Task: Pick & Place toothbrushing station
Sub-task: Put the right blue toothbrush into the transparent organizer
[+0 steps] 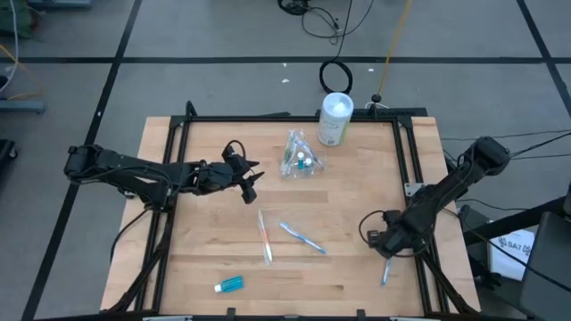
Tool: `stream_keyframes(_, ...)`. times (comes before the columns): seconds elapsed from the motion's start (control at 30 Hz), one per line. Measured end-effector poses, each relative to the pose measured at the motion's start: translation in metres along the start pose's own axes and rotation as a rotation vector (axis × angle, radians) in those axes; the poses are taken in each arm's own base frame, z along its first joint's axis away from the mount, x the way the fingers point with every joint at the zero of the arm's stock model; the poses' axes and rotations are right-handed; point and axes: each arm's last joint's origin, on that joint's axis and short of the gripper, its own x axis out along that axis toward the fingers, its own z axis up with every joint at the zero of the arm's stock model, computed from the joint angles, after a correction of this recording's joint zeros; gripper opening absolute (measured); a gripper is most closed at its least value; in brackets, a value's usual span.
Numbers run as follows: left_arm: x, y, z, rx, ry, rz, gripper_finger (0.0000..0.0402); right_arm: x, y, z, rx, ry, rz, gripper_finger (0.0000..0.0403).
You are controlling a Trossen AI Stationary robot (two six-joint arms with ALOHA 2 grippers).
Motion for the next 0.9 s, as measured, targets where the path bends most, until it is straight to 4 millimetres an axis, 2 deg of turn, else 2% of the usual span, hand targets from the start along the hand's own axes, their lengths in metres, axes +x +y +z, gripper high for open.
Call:
stream_keyframes(0.37,0.0,0.0,0.0,0.0,0.0,0.0,0.017,0.015,0.006,0.0,0.012,-0.051,-0.066,0.0128)
stream_keyframes(0.5,0.0,0.0,0.0,-0.006,0.0,0.0,0.017,0.016,0.006,0.001,-0.041,-0.055,-0.076,0.0128)
stream_keyframes(0.8,0.0,0.0,0.0,-0.012,0.0,0.0,0.017,0.02,0.003,0.006,-0.104,-0.144,-0.042,0.0127)
stream_keyframes(0.9,0.0,0.0,0.0,-0.012,0.0,-0.001,0.017,0.026,0.001,0.01,-0.096,-0.156,-0.033,0.0113)
